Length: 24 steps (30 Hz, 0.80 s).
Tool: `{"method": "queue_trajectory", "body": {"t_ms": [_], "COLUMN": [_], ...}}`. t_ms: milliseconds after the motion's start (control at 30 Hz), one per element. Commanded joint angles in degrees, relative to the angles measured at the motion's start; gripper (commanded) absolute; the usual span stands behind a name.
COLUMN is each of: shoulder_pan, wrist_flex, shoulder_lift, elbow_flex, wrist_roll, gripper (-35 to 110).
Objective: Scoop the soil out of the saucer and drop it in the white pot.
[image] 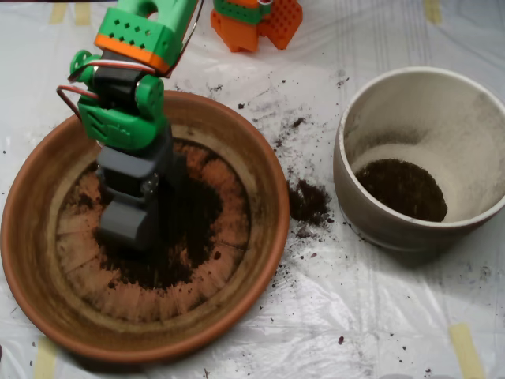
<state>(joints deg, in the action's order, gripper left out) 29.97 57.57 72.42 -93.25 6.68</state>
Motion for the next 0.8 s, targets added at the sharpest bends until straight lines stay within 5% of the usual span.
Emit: {"method": "queue_trajectory", "body": {"t_ms": [0,467,767], "shoulder_pan": [1.49,-0.53,-3.34], "wrist_flex": [-2.55,-25.31,-31.2], "shoulder_lift": [4.66,13.45,29.71], "elbow_flex": [-1.67,-12.66,-23.73], "wrist_roll": [1.49,7.03,6.5], "gripper": [14,0,-1]}}
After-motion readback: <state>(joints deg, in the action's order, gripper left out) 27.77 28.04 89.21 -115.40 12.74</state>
